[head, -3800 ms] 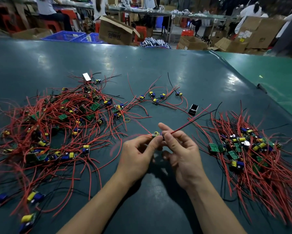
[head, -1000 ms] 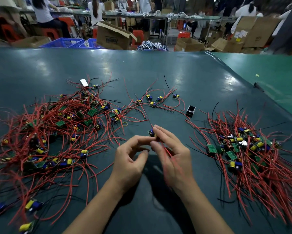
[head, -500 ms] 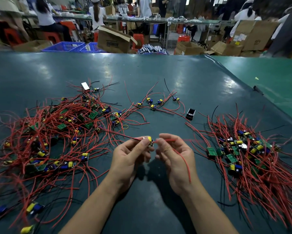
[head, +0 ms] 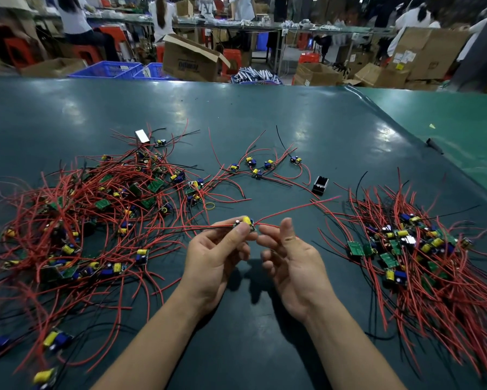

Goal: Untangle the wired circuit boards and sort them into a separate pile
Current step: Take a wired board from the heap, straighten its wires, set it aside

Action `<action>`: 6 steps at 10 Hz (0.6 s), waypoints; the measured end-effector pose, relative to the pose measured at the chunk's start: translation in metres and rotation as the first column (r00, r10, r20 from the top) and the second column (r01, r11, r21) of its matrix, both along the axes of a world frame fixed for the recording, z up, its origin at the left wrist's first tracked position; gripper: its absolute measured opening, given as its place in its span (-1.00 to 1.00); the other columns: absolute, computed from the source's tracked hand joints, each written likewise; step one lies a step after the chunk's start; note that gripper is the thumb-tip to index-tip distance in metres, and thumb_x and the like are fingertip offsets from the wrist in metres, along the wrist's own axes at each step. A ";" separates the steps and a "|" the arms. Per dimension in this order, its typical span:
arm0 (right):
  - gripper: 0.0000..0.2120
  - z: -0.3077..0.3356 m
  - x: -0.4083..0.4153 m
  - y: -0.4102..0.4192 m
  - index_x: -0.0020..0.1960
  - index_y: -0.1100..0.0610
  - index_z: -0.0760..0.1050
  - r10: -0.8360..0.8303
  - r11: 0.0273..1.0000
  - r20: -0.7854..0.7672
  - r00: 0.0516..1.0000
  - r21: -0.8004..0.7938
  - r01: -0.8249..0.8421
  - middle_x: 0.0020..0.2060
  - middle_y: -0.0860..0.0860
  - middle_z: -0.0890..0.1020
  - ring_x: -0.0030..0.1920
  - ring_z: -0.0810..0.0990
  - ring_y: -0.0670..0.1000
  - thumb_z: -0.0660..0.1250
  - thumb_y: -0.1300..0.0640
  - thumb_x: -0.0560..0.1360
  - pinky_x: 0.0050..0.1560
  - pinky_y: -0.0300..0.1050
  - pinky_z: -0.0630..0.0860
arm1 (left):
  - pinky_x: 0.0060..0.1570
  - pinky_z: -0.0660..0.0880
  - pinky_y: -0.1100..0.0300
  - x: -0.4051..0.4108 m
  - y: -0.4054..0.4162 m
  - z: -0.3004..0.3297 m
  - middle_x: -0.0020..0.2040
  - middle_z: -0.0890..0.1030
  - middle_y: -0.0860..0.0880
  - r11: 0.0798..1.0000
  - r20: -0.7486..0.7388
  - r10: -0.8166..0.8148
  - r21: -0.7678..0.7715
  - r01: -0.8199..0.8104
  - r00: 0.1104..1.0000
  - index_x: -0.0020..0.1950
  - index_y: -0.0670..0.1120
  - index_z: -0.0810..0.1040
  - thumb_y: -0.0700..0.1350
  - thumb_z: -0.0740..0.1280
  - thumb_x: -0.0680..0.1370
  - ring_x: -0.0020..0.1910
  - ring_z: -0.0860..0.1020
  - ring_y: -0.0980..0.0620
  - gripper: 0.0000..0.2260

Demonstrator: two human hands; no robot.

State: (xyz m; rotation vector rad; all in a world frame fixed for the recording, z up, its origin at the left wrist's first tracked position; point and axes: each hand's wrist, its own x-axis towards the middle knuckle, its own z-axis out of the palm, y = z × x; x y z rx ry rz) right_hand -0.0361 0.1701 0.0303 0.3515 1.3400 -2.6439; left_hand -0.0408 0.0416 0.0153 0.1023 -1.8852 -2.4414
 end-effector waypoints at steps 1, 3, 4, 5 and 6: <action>-0.75 -0.003 0.003 -0.003 -0.12 0.17 0.67 0.007 0.992 -0.102 0.995 0.122 0.005 -0.30 0.03 0.66 -0.45 0.51 -0.09 0.44 0.01 0.33 -0.50 -0.29 0.42 | -0.10 0.61 0.09 0.003 0.001 -0.002 -0.18 0.69 -0.11 0.990 -0.065 0.025 -0.134 -0.034 0.998 -0.01 -0.27 0.62 -0.05 0.43 0.46 -0.15 0.66 -0.06 -0.71; -0.82 -0.003 0.004 0.003 -0.16 0.20 0.69 -0.117 0.971 -0.148 0.982 0.191 0.144 -0.34 0.03 0.61 -0.48 0.43 -0.11 0.48 0.08 0.34 -0.55 -0.29 0.33 | -0.14 0.61 0.04 0.009 0.005 -0.005 -0.23 0.69 -0.14 0.981 -0.027 0.030 -0.190 -0.035 0.999 -0.14 -0.23 0.66 0.01 0.51 0.36 -0.20 0.66 -0.10 -0.69; -0.92 -0.001 0.001 0.009 -0.23 0.17 0.67 -0.190 0.946 -0.172 0.967 0.230 0.227 -0.43 -0.02 0.56 -0.51 0.40 -0.10 0.50 0.15 0.37 -0.56 -0.28 0.31 | -0.25 0.53 0.20 0.010 0.004 -0.002 -0.26 0.67 -0.11 0.992 -0.068 0.006 -0.126 -0.015 0.998 -0.15 -0.18 0.69 0.01 0.50 0.35 -0.32 0.59 0.02 -0.73; -0.90 0.001 -0.002 0.017 -0.27 0.16 0.64 -0.284 0.921 -0.199 0.938 0.216 0.324 -0.45 -0.02 0.55 -0.53 0.39 -0.11 0.49 0.20 0.42 -0.57 -0.28 0.30 | -0.32 0.47 0.30 0.008 0.004 0.002 -0.27 0.66 -0.12 0.998 -0.112 -0.024 0.055 0.030 0.993 -0.11 -0.13 0.73 -0.09 0.51 0.34 -0.40 0.50 0.05 -0.82; -0.83 0.002 -0.005 0.029 -0.34 0.14 0.61 -0.391 0.884 -0.208 0.897 0.188 0.429 -0.45 -0.02 0.54 -0.53 0.39 -0.12 0.48 0.19 0.43 -0.57 -0.29 0.30 | -0.37 0.45 0.32 0.006 0.000 0.003 -0.29 0.64 -0.12 0.988 -0.098 -0.010 0.151 0.024 0.995 -0.13 -0.11 0.74 -0.07 0.52 0.30 -0.43 0.47 0.07 -0.81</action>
